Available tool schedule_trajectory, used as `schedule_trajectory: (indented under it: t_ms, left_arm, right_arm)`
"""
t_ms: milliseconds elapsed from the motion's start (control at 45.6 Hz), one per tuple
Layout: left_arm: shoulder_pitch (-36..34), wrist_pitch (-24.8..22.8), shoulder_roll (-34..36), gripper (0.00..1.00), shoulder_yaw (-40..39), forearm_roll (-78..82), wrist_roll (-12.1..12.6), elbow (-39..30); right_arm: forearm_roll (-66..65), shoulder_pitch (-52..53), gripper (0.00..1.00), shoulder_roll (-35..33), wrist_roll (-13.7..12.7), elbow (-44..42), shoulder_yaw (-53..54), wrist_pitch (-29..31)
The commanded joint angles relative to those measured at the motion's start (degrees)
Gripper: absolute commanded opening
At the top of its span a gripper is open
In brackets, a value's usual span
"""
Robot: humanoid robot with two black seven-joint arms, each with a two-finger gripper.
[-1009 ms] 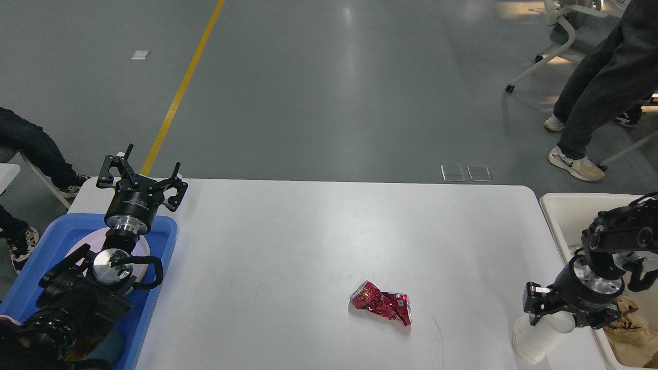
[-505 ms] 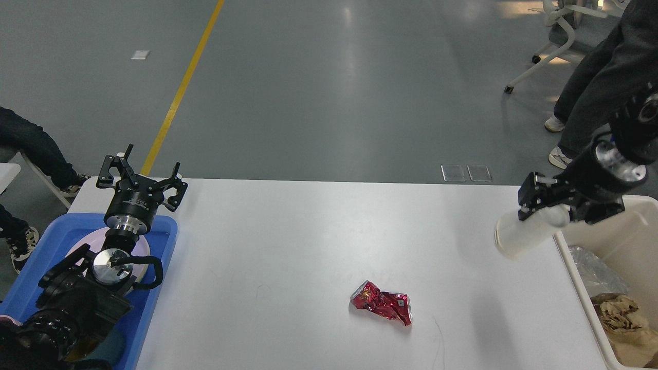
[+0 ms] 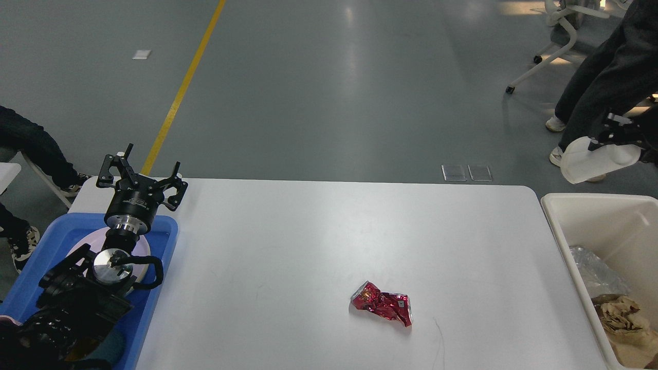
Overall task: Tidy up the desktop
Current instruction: 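Lift the paper cup and drop it into the white bin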
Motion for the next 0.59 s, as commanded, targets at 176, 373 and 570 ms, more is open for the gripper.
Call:
schedule_trajectory:
  t_ms: [176,373,570]
  left_arm:
    - [0.1,0.0,0.0,0.97,0.0,0.0,0.0,0.0]
    - [0.1,0.0,0.0,0.97,0.0,0.0,0.0,0.0]
    - [0.0,0.0,0.0,0.97,0.0,0.0,0.1,0.0]
  right_arm:
    - [-0.1,-30.4,0.14,-2.2,0.5,-6.2,9.4,-28.3]
    - [-0.1,-40.3,1.00,3.7,0.6,-14.9,10.7,-29.2]
    - [-0.1,-41.4,1.00,4.9,0.5,-14.8,10.7,-28.6]
